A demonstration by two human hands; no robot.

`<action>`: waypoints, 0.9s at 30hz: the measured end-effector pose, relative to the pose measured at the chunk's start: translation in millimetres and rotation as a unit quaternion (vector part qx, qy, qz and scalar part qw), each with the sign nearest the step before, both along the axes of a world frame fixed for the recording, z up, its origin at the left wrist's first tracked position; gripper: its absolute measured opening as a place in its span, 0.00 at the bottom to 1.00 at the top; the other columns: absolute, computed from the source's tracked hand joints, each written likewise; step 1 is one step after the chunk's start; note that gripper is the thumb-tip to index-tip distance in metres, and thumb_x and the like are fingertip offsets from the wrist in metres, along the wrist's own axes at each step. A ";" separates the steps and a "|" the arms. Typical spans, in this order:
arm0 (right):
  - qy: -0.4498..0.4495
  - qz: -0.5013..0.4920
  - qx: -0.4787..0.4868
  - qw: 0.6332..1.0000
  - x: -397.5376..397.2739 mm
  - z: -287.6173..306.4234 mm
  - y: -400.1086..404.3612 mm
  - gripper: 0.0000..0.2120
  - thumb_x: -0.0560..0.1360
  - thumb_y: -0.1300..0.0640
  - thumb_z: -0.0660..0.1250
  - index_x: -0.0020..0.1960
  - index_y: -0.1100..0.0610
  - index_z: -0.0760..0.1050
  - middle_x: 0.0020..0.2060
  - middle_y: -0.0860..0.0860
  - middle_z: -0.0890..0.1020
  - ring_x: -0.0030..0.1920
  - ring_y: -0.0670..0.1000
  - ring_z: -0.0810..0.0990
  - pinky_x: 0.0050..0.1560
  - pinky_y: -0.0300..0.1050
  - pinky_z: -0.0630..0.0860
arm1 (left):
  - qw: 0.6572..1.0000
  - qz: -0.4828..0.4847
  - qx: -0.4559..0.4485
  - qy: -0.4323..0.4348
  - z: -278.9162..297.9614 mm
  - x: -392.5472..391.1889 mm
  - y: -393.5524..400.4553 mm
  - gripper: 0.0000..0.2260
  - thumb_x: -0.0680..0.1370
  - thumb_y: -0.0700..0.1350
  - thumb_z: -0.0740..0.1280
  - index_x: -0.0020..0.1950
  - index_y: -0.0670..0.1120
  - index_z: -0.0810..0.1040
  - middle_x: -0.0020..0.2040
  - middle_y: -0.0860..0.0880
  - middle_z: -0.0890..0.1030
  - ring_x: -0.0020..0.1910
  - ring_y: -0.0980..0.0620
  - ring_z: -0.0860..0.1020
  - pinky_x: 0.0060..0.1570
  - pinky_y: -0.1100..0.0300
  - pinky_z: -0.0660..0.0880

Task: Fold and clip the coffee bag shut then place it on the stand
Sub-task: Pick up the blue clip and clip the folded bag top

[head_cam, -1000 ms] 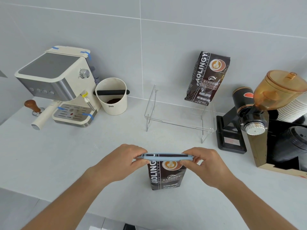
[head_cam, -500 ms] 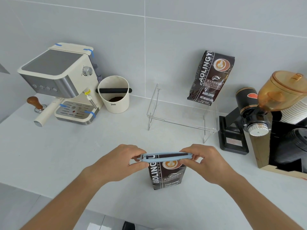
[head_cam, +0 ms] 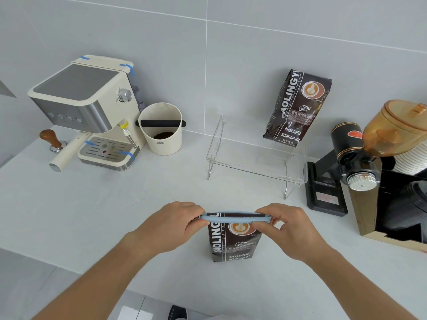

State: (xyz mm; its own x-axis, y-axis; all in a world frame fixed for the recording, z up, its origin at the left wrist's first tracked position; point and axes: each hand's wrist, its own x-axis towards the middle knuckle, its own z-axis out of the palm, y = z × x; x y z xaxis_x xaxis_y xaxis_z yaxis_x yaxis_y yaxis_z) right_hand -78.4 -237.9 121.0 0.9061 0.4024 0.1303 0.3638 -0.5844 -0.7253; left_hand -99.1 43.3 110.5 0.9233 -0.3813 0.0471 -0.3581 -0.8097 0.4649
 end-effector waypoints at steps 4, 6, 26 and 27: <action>-0.013 -0.003 -0.006 1.000 -1.5 -3.1 0.2 0.04 0.70 0.57 0.75 0.44 0.54 0.83 0.44 0.38 0.80 0.36 0.41 0.75 0.30 0.25 0.68 | 1.000 -0.006 0.004 -0.003 1.5 3.0 -1.4 0.23 0.75 0.62 0.49 0.45 0.47 0.76 0.34 0.55 0.69 0.30 0.60 0.65 0.30 0.67 0.59; -0.002 -0.007 -0.003 1.000 -2.4 -2.9 0.4 0.04 0.70 0.58 0.75 0.45 0.54 0.83 0.45 0.39 0.79 0.37 0.42 0.75 0.30 0.25 0.68 | 1.000 -0.006 0.005 0.000 1.7 2.9 -0.8 0.23 0.75 0.61 0.49 0.46 0.47 0.76 0.34 0.55 0.69 0.30 0.60 0.65 0.30 0.67 0.59; 0.247 -0.045 0.122 0.960 -3.8 -60.8 -4.9 0.28 0.67 0.62 0.76 0.61 0.40 0.75 0.53 0.41 0.84 0.59 0.45 0.79 0.53 0.54 0.82 | 0.919 0.175 -0.280 0.218 -45.3 -9.5 -31.3 0.17 0.63 0.53 0.77 0.49 0.65 0.79 0.49 0.65 0.83 0.49 0.61 0.79 0.53 0.61 0.76; 0.251 -0.042 0.120 0.960 -5.3 -64.6 -5.0 0.30 0.66 0.62 0.77 0.61 0.38 0.75 0.54 0.41 0.84 0.59 0.45 0.79 0.53 0.54 0.82 | 0.918 0.173 -0.276 0.225 -49.8 -10.6 -33.0 0.19 0.63 0.52 0.78 0.51 0.63 0.79 0.50 0.64 0.83 0.50 0.63 0.79 0.54 0.61 0.76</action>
State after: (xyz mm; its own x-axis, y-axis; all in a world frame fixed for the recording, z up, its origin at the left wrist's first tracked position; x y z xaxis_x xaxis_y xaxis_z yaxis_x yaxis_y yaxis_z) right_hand -83.7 -242.9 56.4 0.9073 0.3378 -0.2504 -0.1073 -0.3900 -0.9146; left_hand -109.7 10.3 60.7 0.9578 -0.0951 -0.2714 0.2050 -0.4360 0.8763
